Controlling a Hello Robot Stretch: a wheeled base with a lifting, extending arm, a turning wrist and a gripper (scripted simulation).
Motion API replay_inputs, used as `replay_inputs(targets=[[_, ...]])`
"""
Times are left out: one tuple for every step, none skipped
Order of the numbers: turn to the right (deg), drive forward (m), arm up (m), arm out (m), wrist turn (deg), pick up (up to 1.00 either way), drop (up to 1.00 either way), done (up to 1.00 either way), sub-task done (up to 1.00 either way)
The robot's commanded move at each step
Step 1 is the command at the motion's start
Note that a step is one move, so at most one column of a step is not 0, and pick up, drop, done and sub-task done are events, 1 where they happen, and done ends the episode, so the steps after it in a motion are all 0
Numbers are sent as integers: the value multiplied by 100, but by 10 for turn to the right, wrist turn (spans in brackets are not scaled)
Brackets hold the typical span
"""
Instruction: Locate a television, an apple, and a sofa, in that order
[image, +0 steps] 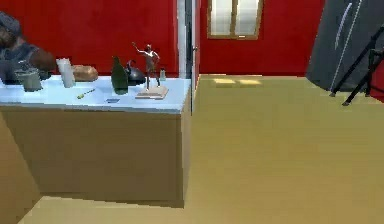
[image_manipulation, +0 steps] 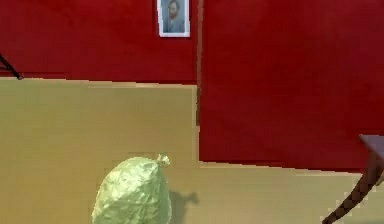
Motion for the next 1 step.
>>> replay_inputs(targets=[[0,70,0,0,0,0,0,0,0]])
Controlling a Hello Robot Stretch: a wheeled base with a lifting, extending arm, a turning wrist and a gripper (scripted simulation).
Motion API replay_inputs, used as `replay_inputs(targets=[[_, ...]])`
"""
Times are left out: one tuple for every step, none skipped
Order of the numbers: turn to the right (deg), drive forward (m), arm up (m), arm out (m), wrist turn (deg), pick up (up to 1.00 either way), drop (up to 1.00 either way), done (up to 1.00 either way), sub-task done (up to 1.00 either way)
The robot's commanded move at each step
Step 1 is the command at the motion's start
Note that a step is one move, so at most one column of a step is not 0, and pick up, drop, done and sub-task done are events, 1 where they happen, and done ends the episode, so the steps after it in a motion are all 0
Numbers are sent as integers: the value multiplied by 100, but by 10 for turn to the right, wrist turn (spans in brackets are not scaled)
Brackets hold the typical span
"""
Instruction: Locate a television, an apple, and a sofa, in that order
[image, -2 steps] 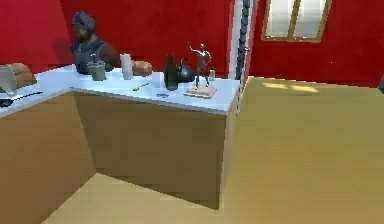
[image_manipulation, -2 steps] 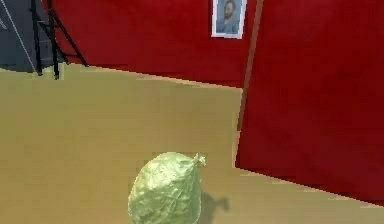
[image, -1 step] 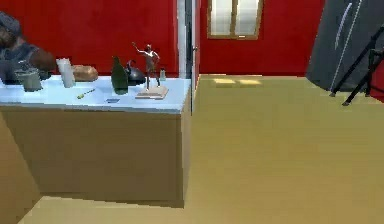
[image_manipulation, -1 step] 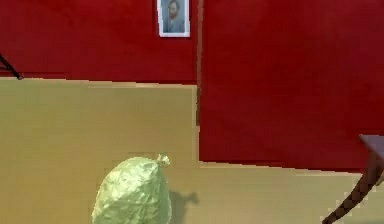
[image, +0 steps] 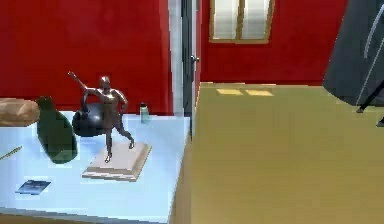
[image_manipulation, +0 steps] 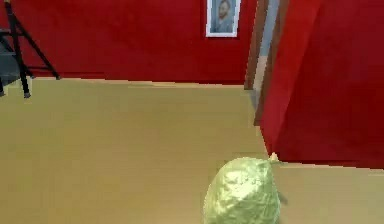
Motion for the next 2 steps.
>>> replay_inputs(targets=[[450,0,0,0,0,0,0,0,0],[120,0,0,0,0,0,0,0,0]])
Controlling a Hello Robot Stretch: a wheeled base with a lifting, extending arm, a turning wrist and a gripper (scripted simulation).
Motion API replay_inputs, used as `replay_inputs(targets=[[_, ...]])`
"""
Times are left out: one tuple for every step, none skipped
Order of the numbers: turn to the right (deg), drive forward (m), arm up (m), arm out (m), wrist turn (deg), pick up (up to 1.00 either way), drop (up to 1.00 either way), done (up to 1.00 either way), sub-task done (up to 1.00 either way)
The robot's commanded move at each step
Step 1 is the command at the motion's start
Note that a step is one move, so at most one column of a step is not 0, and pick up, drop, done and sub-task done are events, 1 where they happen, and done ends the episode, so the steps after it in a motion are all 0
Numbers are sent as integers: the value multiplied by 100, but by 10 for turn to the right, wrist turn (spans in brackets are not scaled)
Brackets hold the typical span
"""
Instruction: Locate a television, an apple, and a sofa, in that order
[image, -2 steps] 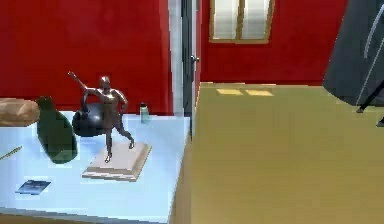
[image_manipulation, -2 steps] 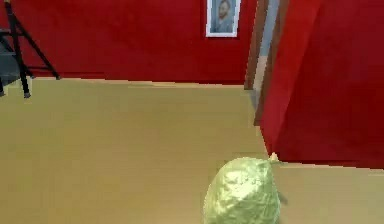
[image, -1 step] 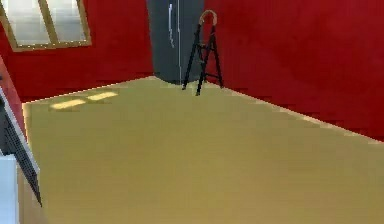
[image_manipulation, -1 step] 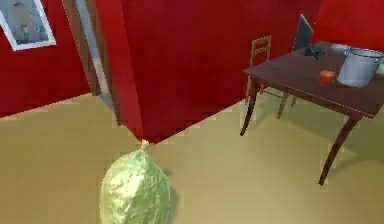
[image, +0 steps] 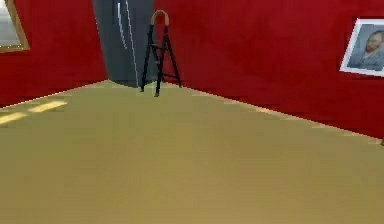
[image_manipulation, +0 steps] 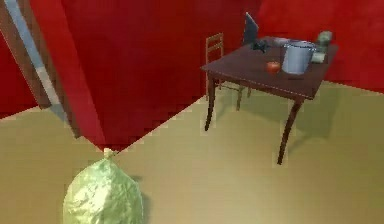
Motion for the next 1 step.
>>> replay_inputs(targets=[[0,75,0,0,0,0,0,0,0]])
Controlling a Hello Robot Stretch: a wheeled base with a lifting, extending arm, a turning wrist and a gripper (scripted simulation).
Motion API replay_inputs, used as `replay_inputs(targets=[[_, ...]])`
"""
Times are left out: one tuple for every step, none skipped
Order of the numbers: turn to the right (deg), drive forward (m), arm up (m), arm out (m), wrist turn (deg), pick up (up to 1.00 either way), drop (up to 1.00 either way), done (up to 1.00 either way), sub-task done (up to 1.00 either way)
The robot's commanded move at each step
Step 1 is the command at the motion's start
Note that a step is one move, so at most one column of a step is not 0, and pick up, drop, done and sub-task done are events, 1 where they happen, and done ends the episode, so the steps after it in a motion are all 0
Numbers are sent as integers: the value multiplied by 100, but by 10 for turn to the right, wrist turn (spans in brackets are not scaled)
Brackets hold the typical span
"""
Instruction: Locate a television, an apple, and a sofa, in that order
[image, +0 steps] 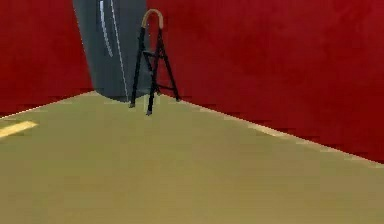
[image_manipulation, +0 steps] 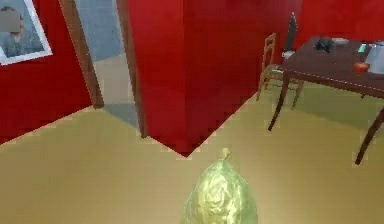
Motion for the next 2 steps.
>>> replay_inputs(targets=[[450,0,0,0,0,0,0,0,0],[60,0,0,0,0,0,0,0,0]])
